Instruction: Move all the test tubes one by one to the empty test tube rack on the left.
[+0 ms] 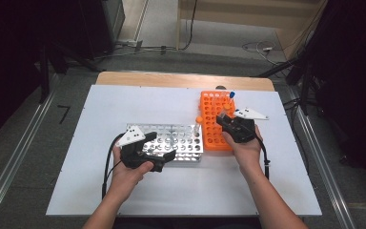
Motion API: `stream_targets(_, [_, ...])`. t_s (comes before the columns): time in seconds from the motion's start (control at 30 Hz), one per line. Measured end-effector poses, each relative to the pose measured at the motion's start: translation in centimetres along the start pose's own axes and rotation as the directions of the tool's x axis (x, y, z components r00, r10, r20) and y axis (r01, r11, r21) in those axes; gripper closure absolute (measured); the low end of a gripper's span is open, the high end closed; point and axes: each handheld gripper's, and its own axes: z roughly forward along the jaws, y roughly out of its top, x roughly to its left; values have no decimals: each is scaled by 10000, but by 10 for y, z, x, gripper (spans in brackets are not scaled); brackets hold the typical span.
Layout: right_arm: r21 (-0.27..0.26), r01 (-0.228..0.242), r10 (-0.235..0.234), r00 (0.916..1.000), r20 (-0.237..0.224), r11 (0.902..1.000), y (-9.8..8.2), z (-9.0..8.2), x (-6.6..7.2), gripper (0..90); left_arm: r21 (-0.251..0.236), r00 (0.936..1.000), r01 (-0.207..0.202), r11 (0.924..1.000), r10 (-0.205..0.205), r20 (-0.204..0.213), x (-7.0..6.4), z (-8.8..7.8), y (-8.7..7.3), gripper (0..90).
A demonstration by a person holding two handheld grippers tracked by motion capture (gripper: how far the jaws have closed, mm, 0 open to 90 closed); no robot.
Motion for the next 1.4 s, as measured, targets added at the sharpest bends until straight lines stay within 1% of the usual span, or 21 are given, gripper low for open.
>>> stream_targets(0.07, [-70, 74, -75, 10000, -66, 9999, 0, -4, 0, 732, 15, 10000, 0, 10000, 0, 38, -1, 1, 0, 0])
stream_targets(0.2, [-98, 124, -128, 9989, -449, 9999, -3, -18, 2, 732, 68, 9999, -84, 9999, 83, 95, -3, 3, 0, 0])
stream_targets(0.27, [-98, 292, -299, 9962, -815, 9995, -6, -31, 4, 732, 79, 9998, -105, 9999, 104, 140, -5, 4, 0, 2])
stream_targets(0.33, [-98, 335, -342, 9953, -909, 9994, -7, -33, 5, 732, 83, 9998, -123, 9999, 122, 163, -6, 4, 0, 3])
stream_targets(0.5, [-217, 733, -758, 9842, -1602, 9971, -16, -53, 13, 732, 122, 9995, -189, 9997, 186, 238, -9, 6, 0, 8])
stream_targets(0.53, [-217, 733, -758, 9842, -1602, 9971, -16, -53, 13, 732, 126, 9995, -181, 9998, 178, 251, -9, 6, 0, 8])
stream_targets(0.67, [-223, 760, -790, 9748, -2085, 9969, -23, -64, 17, 732, 152, 9992, -287, 9995, 282, 292, -11, 7, 0, 9])
stream_targets(0.73, [-108, 960, -958, 9674, -2346, 9953, -25, -67, 20, 732, 117, 9990, -296, 9995, 292, 353, -12, 7, 1, 10])
stream_targets(0.77, [-106, 971, -964, 9591, -2660, 9952, -26, -71, 22, 732, 149, 9988, -324, 9994, 318, 381, -12, 6, 1, 19])
stream_targets(0.8, [-113, 928, -922, 9549, -2821, 9956, -26, -72, 23, 731, 112, 9985, -367, 9993, 362, 401, -13, 6, 2, 23])
stream_targets(0.87, [-120, 1032, -1021, 9483, -3006, 9946, -27, -75, 27, 732, 88, 9980, -427, 9990, 422, 475, -15, 6, 3, 29])
stream_targets(0.9, [-120, 1032, -1021, 9483, -3006, 9946, -27, -75, 27, 732, 42, 9978, -422, 9991, 420, 504, -16, 5, 3, 29])
stream_targets(0.97, [-155, 1149, -1136, 9384, -3263, 9933, -28, -77, 33, 731, -2, 9973, -454, 9990, 454, 580, -18, 5, 4, 35])
stream_targets(1.0, [-122, 1341, -1298, 9276, -3504, 9909, -29, -79, 38, 731, -54, 9970, -451, 9990, 454, 630, -20, 5, 5, 44])
stream_targets(1.1, [-101, 1484, -1417, 9188, -3683, 9889, -30, -79, 43, 732, -117, 9961, -577, 9983, 583, 659, -25, 5, 7, 73])
stream_targets(1.13, [-59, 1505, -1410, 9110, -3875, 9886, -30, -79, 46, 731, -133, 9960, -614, 9980, 621, 644, -27, 5, 7, 135])
stream_targets(1.2, [-60, 1526, -1425, 9074, -3953, 9883, -30, -79, 48, 731, -120, 9960, -661, 9977, 667, 595, -31, 6, 8, 161])
stream_targets(1.23, [-26, 1630, -1497, 8995, -4105, 9866, -30, -78, 52, 731, -71, 9948, -693, 9976, 697, 737, -35, 8, 8, 208])
stream_targets(1.3, [1, 1621, -1472, 8968, -4172, 9868, -30, -78, 54, 731, -68, 9939, -767, 9970, 770, 790, -37, 8, 9, 233])
stream_targets(1.33, [57, 1766, -1570, 8889, -4304, 9843, -30, -77, 59, 731, -70, 9927, -817, 9966, 820, 881, -40, 9, 9, 286])
stream_targets(1.4, [98, 1908, -1667, 8804, -4440, 9816, -31, -75, 65, 732, -110, 9898, -876, 9961, 883, 1115, -43, 9, 9, 334])
